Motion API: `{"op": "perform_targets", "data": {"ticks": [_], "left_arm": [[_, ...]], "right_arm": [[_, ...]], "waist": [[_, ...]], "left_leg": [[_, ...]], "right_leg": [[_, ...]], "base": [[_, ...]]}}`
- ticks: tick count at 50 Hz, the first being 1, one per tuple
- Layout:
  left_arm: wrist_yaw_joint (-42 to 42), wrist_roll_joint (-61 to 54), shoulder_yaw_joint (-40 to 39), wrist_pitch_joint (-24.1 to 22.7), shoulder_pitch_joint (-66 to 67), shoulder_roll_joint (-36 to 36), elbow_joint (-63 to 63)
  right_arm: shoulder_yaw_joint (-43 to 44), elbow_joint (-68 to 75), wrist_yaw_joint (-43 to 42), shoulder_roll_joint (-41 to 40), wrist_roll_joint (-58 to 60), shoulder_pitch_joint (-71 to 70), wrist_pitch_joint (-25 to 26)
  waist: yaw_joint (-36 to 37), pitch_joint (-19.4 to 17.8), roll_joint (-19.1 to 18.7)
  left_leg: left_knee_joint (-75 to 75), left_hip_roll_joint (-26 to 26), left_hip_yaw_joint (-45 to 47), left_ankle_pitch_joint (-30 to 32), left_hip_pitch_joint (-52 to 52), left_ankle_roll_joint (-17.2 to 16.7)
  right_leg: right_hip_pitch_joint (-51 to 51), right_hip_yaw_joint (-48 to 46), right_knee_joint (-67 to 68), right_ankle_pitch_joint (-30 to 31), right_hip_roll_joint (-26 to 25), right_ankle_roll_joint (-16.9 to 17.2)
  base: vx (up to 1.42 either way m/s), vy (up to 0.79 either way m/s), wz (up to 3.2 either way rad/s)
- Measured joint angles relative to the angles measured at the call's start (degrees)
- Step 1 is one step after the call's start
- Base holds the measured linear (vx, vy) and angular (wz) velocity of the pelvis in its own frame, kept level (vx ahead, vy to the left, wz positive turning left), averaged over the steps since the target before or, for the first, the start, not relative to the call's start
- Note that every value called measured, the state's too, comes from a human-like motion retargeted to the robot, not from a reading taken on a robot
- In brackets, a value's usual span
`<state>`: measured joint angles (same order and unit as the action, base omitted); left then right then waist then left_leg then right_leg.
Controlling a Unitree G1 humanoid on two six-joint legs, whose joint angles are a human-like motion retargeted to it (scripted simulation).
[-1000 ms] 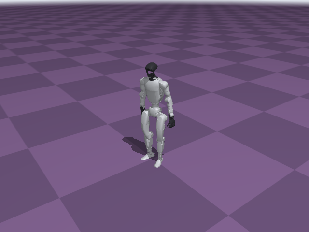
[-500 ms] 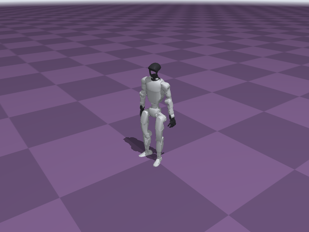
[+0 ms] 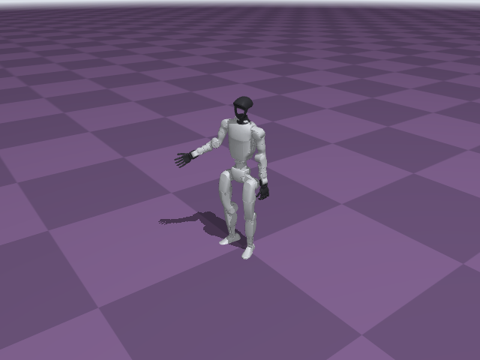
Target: In place motions
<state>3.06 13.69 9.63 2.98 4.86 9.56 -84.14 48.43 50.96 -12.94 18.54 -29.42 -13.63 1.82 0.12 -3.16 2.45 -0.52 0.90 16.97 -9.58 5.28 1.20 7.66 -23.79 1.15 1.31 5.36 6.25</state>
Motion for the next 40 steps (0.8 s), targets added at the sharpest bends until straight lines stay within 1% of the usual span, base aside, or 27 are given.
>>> {"op": "perform_targets", "data": {"ticks": [5, 8, 15, 20, 22, 25, 28, 30, 32, 34, 37, 38, 40], "left_arm": [[2.5, 0.8, 0.2, 0.2, -0.2, 0.0, -0.1], [2.3, 1.0, 0.9, 0.1, -0.7, 0.1, -0.4], [1.9, 1.7, 1.6, -0.1, -1.2, 0.3, -1.4], [1.3, 1.3, 1.5, -0.4, -0.7, 0.5, -1.6], [0.8, 1.2, 1.6, -0.4, -0.7, 0.7, -1.9], [0.3, 1.0, 1.5, -0.2, -0.6, 0.8, -2.4], [0.0, 0.5, 1.1, 0.0, -0.4, 0.7, -2.7], [0.0, 0.3, 0.8, 0.0, -0.3, 0.6, -2.8], [-0.1, 0.5, 0.6, -0.1, -0.2, 0.4, -2.8], [-0.2, 0.7, 0.6, -0.1, -0.2, 0.3, -2.8], [-0.4, 0.9, 0.8, -0.2, -0.1, 0.1, -2.8], [-0.4, 0.9, 0.8, -0.2, 0.1, 0.0, -2.8], [-0.4, 0.7, 0.8, -0.2, 0.2, -0.1, -2.7]], "right_arm": [[-2.2, -12.1, -6.6, 4.0, 0.5, -6.4, -1.5], [-4.6, -19.3, -11.8, 7.3, 4.7, -9.8, -1.6], [-12.0, -35.0, -21.4, 15.4, 24.6, -15.9, 1.3], [-16.6, -44.5, -27.1, 20.5, 37.1, -18.2, 1.2], [-18.7, -48.0, -29.7, 21.9, 40.5, -18.5, -0.7], [-21.8, -52.7, -31.7, 22.9, 45.2, -18.8, -6.0], [-24.8, -56.7, -30.7, 23.9, 47.8, -19.2, -10.9], [-26.1, -59.4, -29.2, 25.1, 50.9, -19.2, -12.2], [-25.8, -62.5, -27.4, 27.8, 58.0, -18.5, -12.1], [-24.2, -66.2, -26.9, 30.8, 69.4, -17.1, -11.1], [-21.9, -71.4, -29.8, 34.2, 86.1, -14.8, -8.5], [-21.6, -72.6, -31.3, 35.0, 88.8, -14.2, -8.3], [-21.6, -74.0, -33.6, 35.5, 90.5, -13.5, -9.5]], "waist": [[-0.6, 1.3, -0.4], [-0.5, 1.5, -0.7], [-0.6, 2.0, -1.3], [-0.4, 2.8, -1.3], [-0.2, 3.0, -1.1], [0.0, 3.3, -0.9], [0.1, 3.3, -0.8], [0.1, 3.2, -0.8], [0.2, 3.1, -0.8], [0.3, 3.0, -0.7], [0.6, 3.0, -0.5], [0.6, 3.1, -0.4], [0.8, 3.2, -0.3]], "left_leg": [[0.2, 0.0, 0.3, 0.0, 0.0, -0.2], [0.3, -0.2, 0.2, 0.0, 0.1, -0.2], [0.6, -0.5, -0.1, 0.1, 0.0, -0.4], [0.7, -0.7, -0.5, 0.2, -0.5, -0.5], [0.7, -0.8, -0.7, 0.3, -0.6, -0.6], [0.6, -0.9, -1.0, 0.3, -0.7, -0.6], [0.6, -0.9, -1.2, 0.2, -0.7, -0.6], [0.5, -0.9, -1.3, 0.2, -0.7, -0.6], [0.5, -1.0, -1.4, 0.2, -0.6, -0.6], [0.6, -1.1, -1.5, 0.3, -0.6, -0.6], [0.6, -1.2, -1.8, 0.4, -0.7, -0.6], [0.6, -1.2, -1.8, 0.4, -0.8, -0.6], [0.6, -1.3, -2.0, 0.4, -0.9, -0.6]], "right_leg": [[-0.3, 0.3, 0.0, -0.1, 0.0, 0.0], [-0.3, 0.2, 0.0, -0.2, 0.1, -0.1], [-0.3, -0.1, -0.2, -0.3, 0.3, 0.0], [-0.4, -0.6, -0.3, -0.4, 0.4, 0.2], [-0.3, -0.9, -0.3, -0.5, 0.5, 0.2], [-0.1, -1.1, -0.4, -0.7, 0.5, 0.3], [0.1, -1.1, -0.4, -0.8, 0.5, 0.4], [0.2, -1.2, -0.4, -0.8, 0.4, 0.4], [0.3, -1.2, -0.4, -0.8, 0.4, 0.5], [0.4, -1.4, -0.5, -0.8, 0.5, 0.5], [0.4, -1.6, -0.5, -0.9, 0.6, 0.5], [0.4, -1.7, -0.4, -0.9, 0.6, 0.5], [0.4, -1.8, -0.4, -0.8, 0.7, 0.5]], "base": [[0.0, 0.0, 0.0], [0.0, 0.0, 0.0], [0.0, 0.0, 0.0], [0.0, 0.0, 0.0], [0.0, 0.0, 0.0], [0.0, 0.0, 0.0], [0.0, 0.0, 0.0], [0.0, 0.0, 0.0], [0.0, 0.0, 0.0], [0.0, 0.0, 0.0], [0.0, 0.0, 0.0], [0.0, 0.0, 0.0], [0.0, 0.0, 0.0]]}}
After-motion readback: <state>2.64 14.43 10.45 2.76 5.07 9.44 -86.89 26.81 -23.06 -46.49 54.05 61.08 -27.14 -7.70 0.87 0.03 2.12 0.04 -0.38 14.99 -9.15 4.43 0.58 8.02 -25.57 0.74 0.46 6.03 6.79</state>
